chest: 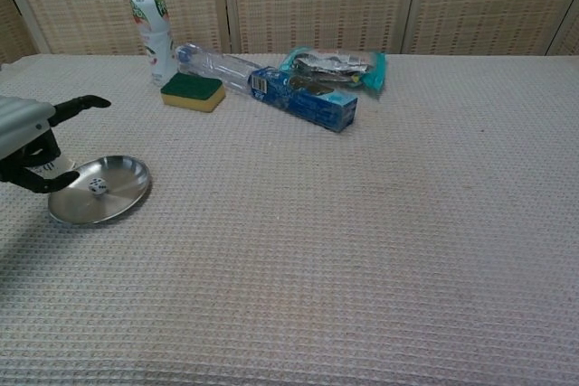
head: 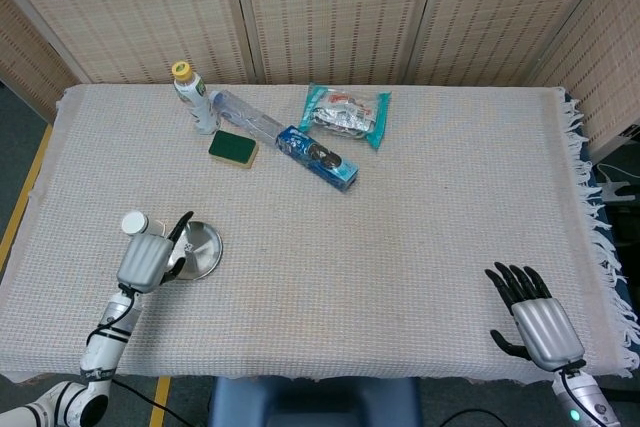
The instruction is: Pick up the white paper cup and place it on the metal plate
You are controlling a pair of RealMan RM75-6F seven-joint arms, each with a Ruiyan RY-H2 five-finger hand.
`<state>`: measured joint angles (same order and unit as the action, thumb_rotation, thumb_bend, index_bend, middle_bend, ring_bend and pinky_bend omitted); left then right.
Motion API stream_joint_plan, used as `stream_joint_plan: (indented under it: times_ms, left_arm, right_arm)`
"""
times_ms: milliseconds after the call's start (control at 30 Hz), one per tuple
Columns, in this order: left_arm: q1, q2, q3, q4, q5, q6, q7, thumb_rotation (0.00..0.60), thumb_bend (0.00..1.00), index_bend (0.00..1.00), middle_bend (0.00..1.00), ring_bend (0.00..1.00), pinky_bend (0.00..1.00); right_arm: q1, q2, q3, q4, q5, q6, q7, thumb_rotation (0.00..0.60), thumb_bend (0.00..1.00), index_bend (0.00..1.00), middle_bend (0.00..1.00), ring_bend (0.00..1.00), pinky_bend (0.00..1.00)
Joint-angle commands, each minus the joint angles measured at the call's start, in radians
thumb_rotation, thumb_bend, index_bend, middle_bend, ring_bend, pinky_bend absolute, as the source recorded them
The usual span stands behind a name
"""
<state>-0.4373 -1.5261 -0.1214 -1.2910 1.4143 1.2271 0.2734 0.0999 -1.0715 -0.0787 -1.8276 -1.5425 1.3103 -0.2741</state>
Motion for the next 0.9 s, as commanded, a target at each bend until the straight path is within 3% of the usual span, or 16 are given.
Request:
stream_joint_plan:
  times_ms: [33,67,133,200,333,567,700,900]
  left_arm:
    - [0.055,0.071,0.013,-0.052,0.024,0.084,-0.026,0.600,0.35,0.04,0.35,0.29,0.51]
    - [0.068,0.088,0.015,-0.053,0.026,0.103,-0.034,0.600,0.35,0.03,0.19,0.12,0.39]
    - [0.075,0.107,0.014,-0.047,0.019,0.104,-0.059,0.600,0.35,0.02,0.07,0.02,0.25]
    - [0.067,0.116,0.007,-0.024,0.002,0.072,-0.102,0.600,0.34,0.01,0.01,0.00,0.16]
    - [0.024,0.105,-0.015,0.044,-0.045,-0.026,-0.156,0.600,0.34,0.00,0.00,0.00,0.10]
    - [-0.043,0.061,-0.037,0.156,-0.085,-0.140,-0.192,0.600,0.34,0.00,0.00,0.00,0.09]
    - [-0.054,0.052,-0.040,0.181,-0.115,-0.174,-0.175,0.600,0.34,0.07,0.02,0.00,0.17]
    - [-0.050,0.025,-0.033,0.234,-0.118,-0.152,-0.153,0.600,0.35,0.22,0.22,0.14,0.31]
  right_arm:
    - [-0.009,-0.007,0.001,0.020,-0.068,0.055,0.041,0.532,0.19,0.00,0.00,0.00,0.00]
    - [-0.015,-0.011,-0.001,0.032,-0.104,0.086,0.062,0.532,0.19,0.00,0.00,0.00,0.00]
    - [-0.023,-0.014,-0.005,0.049,-0.143,0.120,0.086,0.532,0.19,0.00,0.00,0.00,0.00]
    - [-0.027,-0.016,-0.011,0.059,-0.160,0.129,0.098,0.533,0.19,0.00,0.00,0.00,0.00]
    - [-0.021,-0.017,-0.017,0.059,-0.152,0.103,0.096,0.532,0.19,0.00,0.00,0.00,0.00]
    - [-0.020,-0.010,-0.013,0.048,-0.135,0.090,0.088,0.533,0.19,0.00,0.00,0.00,0.00]
    - [-0.022,-0.006,-0.013,0.045,-0.131,0.089,0.087,0.533,0.19,0.00,0.00,0.00,0.00]
    - [-0.017,0.001,-0.016,0.033,-0.119,0.066,0.082,0.533,0.19,0.00,0.00,0.00,0.00]
